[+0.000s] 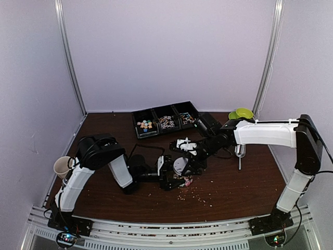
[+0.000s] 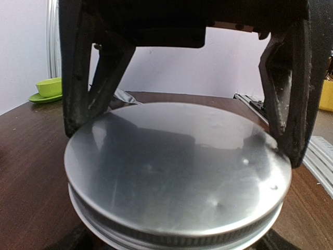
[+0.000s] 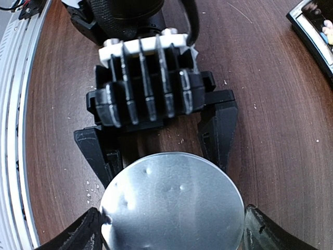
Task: Pack the candies
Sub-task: Screw the box lid onto the packing box, then place the packed packing box at the center of the board.
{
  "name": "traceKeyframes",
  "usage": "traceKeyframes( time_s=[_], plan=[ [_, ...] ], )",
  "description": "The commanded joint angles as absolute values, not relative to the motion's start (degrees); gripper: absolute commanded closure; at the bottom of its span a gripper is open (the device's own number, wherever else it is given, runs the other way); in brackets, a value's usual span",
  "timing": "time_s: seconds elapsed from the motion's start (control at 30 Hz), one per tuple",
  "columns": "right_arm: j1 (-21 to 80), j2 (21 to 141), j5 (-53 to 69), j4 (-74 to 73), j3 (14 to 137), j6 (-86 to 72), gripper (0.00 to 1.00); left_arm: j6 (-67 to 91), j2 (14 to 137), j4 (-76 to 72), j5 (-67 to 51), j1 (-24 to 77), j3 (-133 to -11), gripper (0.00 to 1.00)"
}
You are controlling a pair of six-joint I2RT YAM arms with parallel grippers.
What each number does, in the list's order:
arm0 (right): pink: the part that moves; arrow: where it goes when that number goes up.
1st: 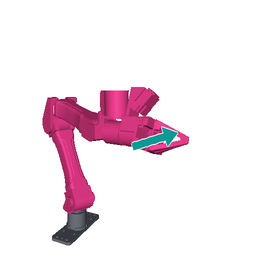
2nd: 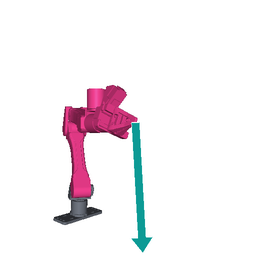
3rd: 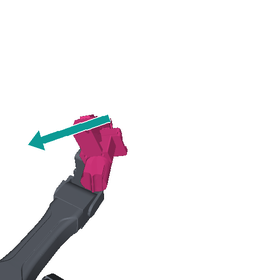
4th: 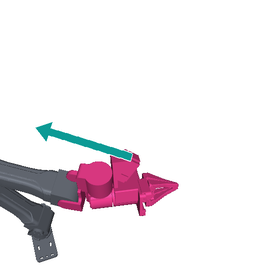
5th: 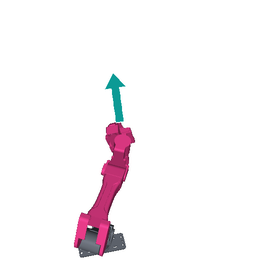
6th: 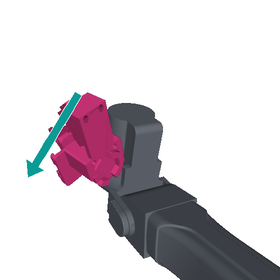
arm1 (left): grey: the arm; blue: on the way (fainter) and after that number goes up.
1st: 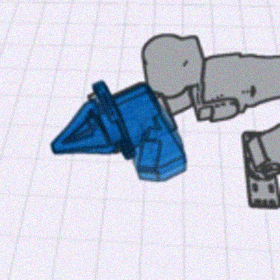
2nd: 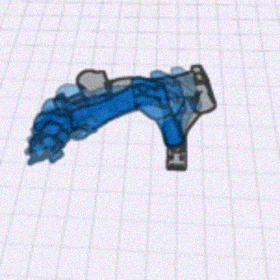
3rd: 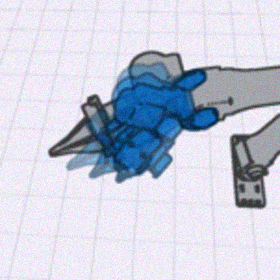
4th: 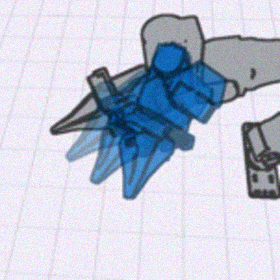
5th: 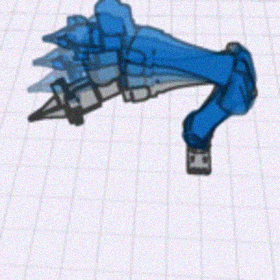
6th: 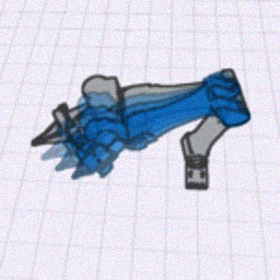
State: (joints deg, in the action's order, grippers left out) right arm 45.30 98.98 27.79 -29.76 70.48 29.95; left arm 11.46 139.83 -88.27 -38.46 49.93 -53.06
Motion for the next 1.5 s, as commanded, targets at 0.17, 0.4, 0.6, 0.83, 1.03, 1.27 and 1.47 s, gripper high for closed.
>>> traceKeyframes(
  time_s=[0.17, 0.4, 0.6, 0.83, 1.03, 1.27, 1.47],
  plan=[
    [46.9, 99.3, 17.8, -24.9, 69.1, 13.4, 0.18, 10.0, 143.4, -82.0, -29.7, 50.1, -50.1, 0.18],
    [47.0, 97.7, 16.1, -21.4, 67.1, 8.2, 0.18, 9.9, 143.2, -81.6, -29.1, 50.1, -49.9, 0.17],
    [47.0, 97.3, 15.1, -22.3, 67.2, 8.4, 0.18, 10.1, 143.5, -81.7, -29.9, 50.1, -50.3, 0.14],
    [46.7, 96.9, 14.9, -22.9, 68.1, 8.6, 0.18, 10.2, 143.5, -83.3, -29.7, 50.1, -49.7, 0.02],
    [45.7, 96.1, 14.6, -23.5, 68.6, 8.4, 0.18, 10.2, 143.5, -84.4, -28.5, 50.1, -49.0, 0.02],
    [42.5, 94.7, 13.3, -24.1, 68.6, 7.8, 0.18, 9.7, 142.9, -86.2, -24.4, 50.1, -47.2, 0.02],
    [37.8, 95.0, 11.6, -26.0, 71.9, 8.1, 0.18, 9.2, 142.3, -88.1, -20.4, 50.0, -45.3, 0.02]
  ],
)
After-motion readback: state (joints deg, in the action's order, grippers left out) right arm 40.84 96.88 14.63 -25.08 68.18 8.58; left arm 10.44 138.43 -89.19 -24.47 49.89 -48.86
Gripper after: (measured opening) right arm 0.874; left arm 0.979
